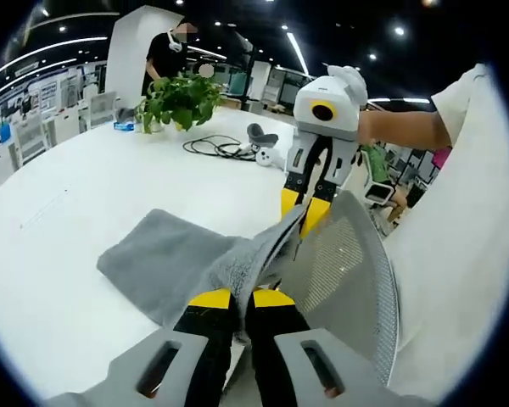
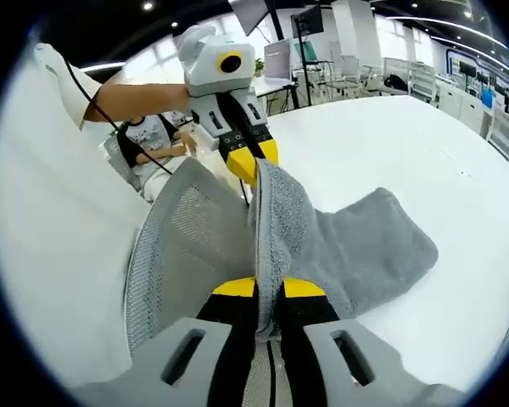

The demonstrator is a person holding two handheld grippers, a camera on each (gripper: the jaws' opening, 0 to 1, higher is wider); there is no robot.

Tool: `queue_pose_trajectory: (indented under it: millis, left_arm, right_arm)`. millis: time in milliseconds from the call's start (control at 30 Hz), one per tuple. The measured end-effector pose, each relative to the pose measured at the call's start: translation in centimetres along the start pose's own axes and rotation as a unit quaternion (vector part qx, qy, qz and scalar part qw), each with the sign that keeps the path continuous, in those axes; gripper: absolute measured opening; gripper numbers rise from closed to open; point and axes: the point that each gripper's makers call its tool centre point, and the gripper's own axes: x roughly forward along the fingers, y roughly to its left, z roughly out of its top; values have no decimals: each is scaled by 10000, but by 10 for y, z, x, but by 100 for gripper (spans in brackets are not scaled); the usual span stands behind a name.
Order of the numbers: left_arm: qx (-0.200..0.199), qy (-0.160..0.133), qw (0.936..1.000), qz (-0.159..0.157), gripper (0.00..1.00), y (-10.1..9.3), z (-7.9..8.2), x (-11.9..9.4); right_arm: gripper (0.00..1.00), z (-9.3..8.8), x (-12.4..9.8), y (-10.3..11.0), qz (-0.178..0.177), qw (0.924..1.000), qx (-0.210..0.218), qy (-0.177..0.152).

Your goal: Fold the towel on the table until its edges align and the towel forms a compact rectangular stack.

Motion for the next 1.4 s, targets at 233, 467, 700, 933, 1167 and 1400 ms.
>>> queue_pose_trajectory:
  millis: [233, 467, 700, 933, 1167, 1400]
  left_arm:
    - [-3, -204, 9992, 338, 6, 22, 12, 2]
    - [-166, -367, 9978, 525, 6, 37, 22, 2]
    - [-166, -495, 9962, 696, 6, 50, 30, 3]
    - [-92, -540, 9949, 847, 6, 65, 36, 7]
    - [-168, -558, 9935, 978, 7, 82, 38, 10]
    - [-266, -495, 9921, 1121, 7, 98, 35, 14]
  right_arm:
    - [7, 14, -5, -22, -488, 9979, -378, -201]
    - [7, 25, -11, -46, -912, 9936, -559, -358]
    - [7, 32, -13, -66, -1185, 9898, -674, -416]
    - [7, 37, -13, -85, -1401, 9865, -719, -458]
    - [7, 43, -11, -105, -1579, 9830, -800, -483]
    - [8, 49, -5, -122, -1718, 9786, -1038, -445]
